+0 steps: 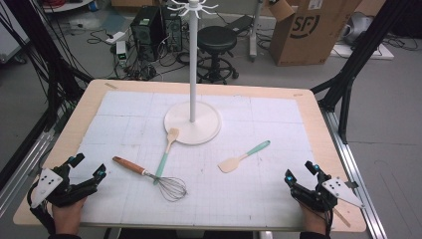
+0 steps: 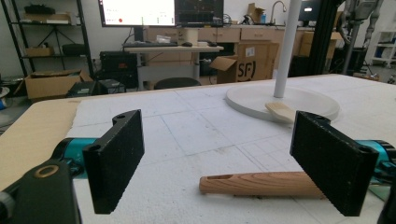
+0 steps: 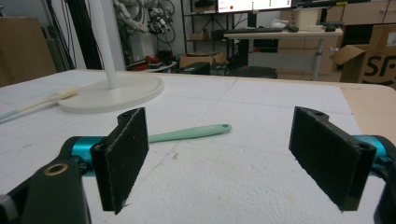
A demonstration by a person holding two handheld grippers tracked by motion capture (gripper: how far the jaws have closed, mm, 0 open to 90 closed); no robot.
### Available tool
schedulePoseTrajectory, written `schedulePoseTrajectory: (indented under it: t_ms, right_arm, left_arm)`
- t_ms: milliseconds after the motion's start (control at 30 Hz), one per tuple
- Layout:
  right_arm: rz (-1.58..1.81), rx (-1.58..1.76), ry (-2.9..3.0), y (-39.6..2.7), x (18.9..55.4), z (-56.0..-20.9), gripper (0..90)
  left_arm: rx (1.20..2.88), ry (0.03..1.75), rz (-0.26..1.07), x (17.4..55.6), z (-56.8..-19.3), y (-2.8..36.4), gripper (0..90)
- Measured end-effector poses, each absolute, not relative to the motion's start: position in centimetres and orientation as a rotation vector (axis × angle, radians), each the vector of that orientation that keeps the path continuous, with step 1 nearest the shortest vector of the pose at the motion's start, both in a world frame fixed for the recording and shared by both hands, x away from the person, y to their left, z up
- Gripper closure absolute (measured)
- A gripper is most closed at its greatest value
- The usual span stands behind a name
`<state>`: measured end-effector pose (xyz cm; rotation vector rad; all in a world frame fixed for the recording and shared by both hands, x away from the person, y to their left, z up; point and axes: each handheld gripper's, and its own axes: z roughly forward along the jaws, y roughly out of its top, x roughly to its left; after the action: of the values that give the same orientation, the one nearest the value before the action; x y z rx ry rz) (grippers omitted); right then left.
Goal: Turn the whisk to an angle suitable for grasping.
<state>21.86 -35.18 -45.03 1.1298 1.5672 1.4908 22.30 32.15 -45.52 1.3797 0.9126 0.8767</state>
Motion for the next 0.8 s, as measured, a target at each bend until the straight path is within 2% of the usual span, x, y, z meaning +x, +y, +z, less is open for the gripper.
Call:
schedulePoseTrajectory:
  t_ms: [800]
  right_arm:
    - [1.456,1.124,1.581,-34.9,21.91,-44.99,18.9]
  left_arm:
    - [1.376,0.91,0.89,22.19,-45.53,32.15,18.2]
